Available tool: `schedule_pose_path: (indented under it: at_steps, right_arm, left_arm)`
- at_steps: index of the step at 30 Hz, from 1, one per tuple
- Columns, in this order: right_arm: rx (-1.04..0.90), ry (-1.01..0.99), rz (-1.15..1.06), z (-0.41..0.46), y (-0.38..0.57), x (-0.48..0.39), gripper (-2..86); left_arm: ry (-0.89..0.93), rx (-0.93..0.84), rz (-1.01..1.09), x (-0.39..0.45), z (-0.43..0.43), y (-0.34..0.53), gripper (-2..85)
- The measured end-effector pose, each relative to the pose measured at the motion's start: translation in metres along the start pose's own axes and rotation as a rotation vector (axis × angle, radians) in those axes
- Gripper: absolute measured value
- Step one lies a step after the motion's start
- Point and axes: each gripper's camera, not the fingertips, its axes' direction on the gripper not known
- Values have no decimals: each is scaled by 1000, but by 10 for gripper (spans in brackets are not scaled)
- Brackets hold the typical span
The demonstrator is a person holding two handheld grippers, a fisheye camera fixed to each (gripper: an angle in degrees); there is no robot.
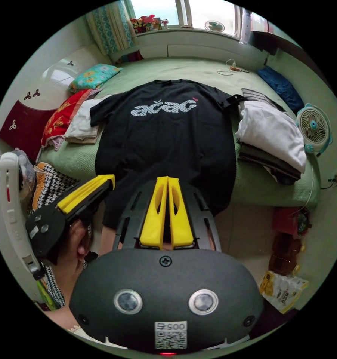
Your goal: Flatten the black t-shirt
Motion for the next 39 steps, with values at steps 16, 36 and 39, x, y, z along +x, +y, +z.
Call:
schedule_pose_path:
  at_steps: [16, 36, 39]
  right_arm:
    - [-19, -13, 6, 11, 2, 3, -10]
    - [-28, -17, 14, 26, 5, 3, -10]
    - [-26, -14, 12, 28, 6, 1, -10]
  left_arm:
    - [22, -9, -12, -11, 20, -3, -7]
    - [19, -22, -1, -19, 53, -6, -7]
    - [16, -15, -1, -21, 57, -5, -7]
